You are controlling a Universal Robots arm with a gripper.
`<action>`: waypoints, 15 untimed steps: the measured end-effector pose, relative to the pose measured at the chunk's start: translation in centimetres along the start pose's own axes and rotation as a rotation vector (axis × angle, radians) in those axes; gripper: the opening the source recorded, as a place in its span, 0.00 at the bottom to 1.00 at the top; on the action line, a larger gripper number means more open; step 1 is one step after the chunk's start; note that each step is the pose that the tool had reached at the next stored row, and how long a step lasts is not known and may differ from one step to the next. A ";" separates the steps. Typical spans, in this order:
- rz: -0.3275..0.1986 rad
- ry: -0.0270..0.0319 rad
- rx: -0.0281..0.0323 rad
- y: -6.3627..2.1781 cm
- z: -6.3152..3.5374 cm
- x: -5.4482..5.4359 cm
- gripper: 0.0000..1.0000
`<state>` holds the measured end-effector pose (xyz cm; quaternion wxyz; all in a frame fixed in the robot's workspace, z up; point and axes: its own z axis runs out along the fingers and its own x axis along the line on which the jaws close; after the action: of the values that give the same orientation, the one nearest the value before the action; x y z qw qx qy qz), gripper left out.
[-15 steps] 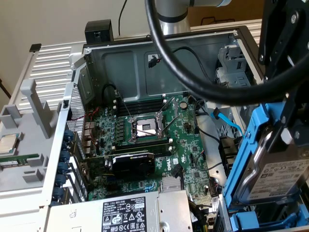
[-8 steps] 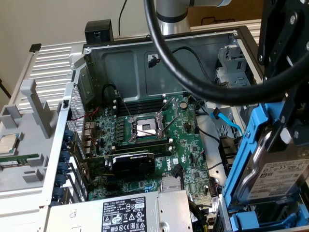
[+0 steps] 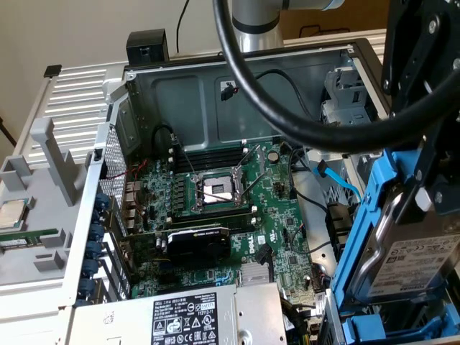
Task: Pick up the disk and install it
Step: 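Insert the disk into the insertion slot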
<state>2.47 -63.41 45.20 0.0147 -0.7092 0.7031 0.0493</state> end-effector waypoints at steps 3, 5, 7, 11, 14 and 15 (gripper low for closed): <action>-0.003 0.0002 -0.0003 0.00 0.00 0.0 0.36; -0.005 0.0002 -0.0004 0.00 0.03 0.0 0.36; -0.007 0.0003 -0.0006 0.00 0.06 0.0 0.36; -0.011 0.0006 -0.0010 0.00 0.09 0.0 0.36; -0.015 0.0006 -0.0013 0.00 0.09 0.2 0.36; -0.016 0.0008 -0.0014 0.00 0.08 0.2 0.36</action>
<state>2.47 -63.59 45.11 0.0143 -0.7147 0.6975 0.0494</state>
